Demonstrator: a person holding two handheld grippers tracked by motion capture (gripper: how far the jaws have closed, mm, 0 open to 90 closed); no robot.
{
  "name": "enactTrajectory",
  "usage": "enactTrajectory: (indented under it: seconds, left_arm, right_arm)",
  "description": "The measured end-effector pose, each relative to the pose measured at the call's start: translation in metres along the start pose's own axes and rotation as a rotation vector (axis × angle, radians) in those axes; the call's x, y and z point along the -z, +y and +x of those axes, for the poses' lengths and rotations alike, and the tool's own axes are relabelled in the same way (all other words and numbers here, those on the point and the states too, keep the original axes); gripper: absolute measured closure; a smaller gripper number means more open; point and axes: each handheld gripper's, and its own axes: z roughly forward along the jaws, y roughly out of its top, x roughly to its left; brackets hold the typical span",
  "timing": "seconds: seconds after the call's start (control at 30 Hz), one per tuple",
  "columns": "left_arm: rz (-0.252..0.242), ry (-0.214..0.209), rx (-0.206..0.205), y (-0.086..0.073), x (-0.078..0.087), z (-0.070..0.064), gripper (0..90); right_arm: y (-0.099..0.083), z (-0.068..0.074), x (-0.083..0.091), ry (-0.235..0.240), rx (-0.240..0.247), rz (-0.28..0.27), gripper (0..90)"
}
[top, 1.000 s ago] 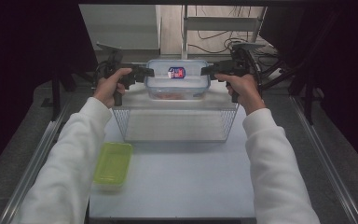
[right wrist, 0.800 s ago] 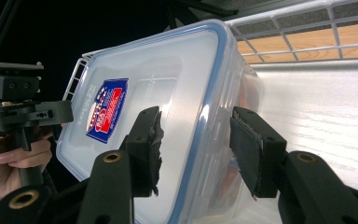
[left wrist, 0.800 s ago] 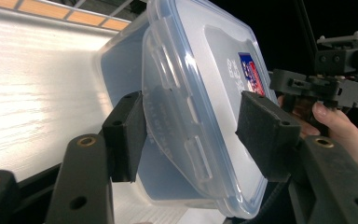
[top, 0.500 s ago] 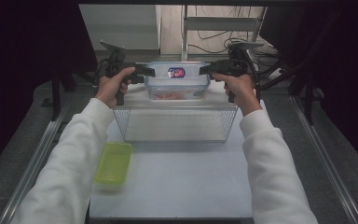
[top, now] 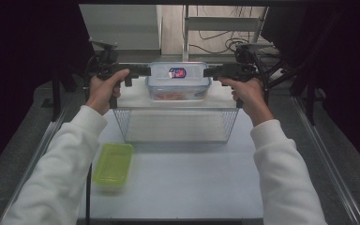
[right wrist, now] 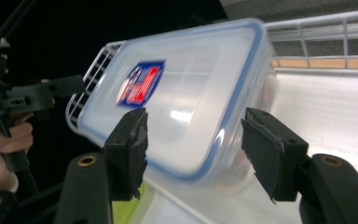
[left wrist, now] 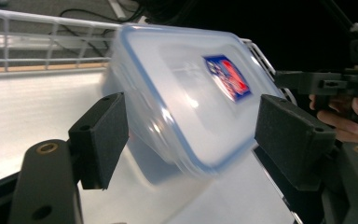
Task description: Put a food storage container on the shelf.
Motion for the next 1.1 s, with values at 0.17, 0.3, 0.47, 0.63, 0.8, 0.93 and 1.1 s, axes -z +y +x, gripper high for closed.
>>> enactTrajectory:
  seconds: [0.17, 0.3, 0.47, 0.63, 0.8, 0.93, 1.1]
  left_arm:
    - [0.017, 0.011, -0.060, -0.015, 0.008, -0.010, 25.9]
    - [0.022, 0.035, -0.128, -0.041, 0.023, -0.024, 26.4]
    - [0.010, 0.015, -0.177, -0.072, 0.040, -0.033, 26.6]
    - [0.012, 0.002, -0.215, -0.101, 0.051, -0.039, 26.6]
    - [0.053, -0.009, -0.227, -0.144, 0.052, -0.038, 26.4]
    - [0.081, 0.009, -0.245, -0.166, 0.049, -0.033, 26.5]
    - [0.116, 0.007, -0.238, -0.187, 0.042, -0.026, 26.9]
  right_arm:
    - [-0.013, 0.008, 0.010, 0.009, 0.069, -0.003, 39.4]
    - [-0.034, 0.020, 0.021, 0.014, 0.164, 0.006, 37.8]
    - [-0.059, 0.029, 0.031, 0.028, 0.255, -0.003, 35.8]
    - [-0.090, 0.031, 0.036, 0.053, 0.313, 0.004, 34.5]
    - [-0.121, 0.024, 0.035, 0.035, 0.357, 0.032, 33.7]
    - [-0.145, 0.016, 0.031, 0.033, 0.364, 0.057, 33.6]
    - [-0.171, 0.005, 0.023, 0.031, 0.370, 0.101, 33.5]
